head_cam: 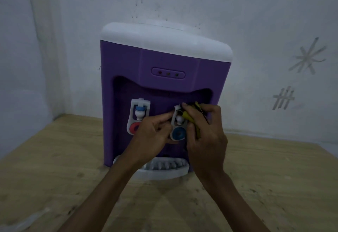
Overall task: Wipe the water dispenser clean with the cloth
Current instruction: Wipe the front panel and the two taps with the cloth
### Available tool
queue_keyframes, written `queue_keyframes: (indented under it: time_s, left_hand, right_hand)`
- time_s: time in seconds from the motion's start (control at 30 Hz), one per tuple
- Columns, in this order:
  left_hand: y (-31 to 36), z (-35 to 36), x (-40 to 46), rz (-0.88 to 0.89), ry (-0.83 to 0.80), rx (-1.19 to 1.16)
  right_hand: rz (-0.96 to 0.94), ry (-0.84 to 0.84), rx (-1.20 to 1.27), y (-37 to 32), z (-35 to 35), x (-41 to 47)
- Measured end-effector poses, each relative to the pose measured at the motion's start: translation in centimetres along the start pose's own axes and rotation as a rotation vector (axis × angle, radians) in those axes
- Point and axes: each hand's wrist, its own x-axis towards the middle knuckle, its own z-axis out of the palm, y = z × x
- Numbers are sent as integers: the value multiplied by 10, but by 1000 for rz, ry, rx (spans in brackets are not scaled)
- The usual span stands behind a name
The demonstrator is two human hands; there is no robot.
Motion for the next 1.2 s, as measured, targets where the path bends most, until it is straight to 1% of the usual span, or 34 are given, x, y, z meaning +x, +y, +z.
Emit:
queue_keyframes:
  time_s: [0.13,0.23,0.4,0.47,0.53,0.6,0.63,0.77,0.87,0.93,1.0,1.07,1.2]
  left_hand:
    - [5,-1,1,-38,11,-59]
    - [4,-1,0,-28,1,-58]
    - [3,-3,-2,1,-1,-30]
    - [6,-1,-1,3,-7,-22]
    - [9,0,1,-63,13,-70]
    - [9,0,6,-188,23,-183]
    - [7,-1,7,-211,20,-215]
    - [2,-3,7,-204,18,-225]
    - [1,-4,9,-195,10,-215]
    - [2,-4,11,-231,17,-222]
    - [2,-4,13,-246,22,-216]
    - [4,-3,15,-255,29,-218]
    - [4,-1,17,-272,52,-242]
  right_hand:
    - [-59,-56,-9,5,-1,-15]
    - [-94,-88,-7,7,-2,-22]
    - [-21,38,-67,-2,-5,2]
    - [2,10,-107,-9,-1,10]
    - [-15,-19,-121,-15,2,9]
    - [-94,-26,-134,-14,2,4]
    - [-140,-27,-147,-12,0,0]
    - [-267,-39,-230,4,0,-26]
    - [-263,-103,-270,18,5,-47]
    - [-265,-143,-287,25,6,-55]
    - [-248,-151,-246,25,3,-54]
    - [-223,-120,-185,21,-2,-49]
    - [-197,33,-90,16,-8,-26]
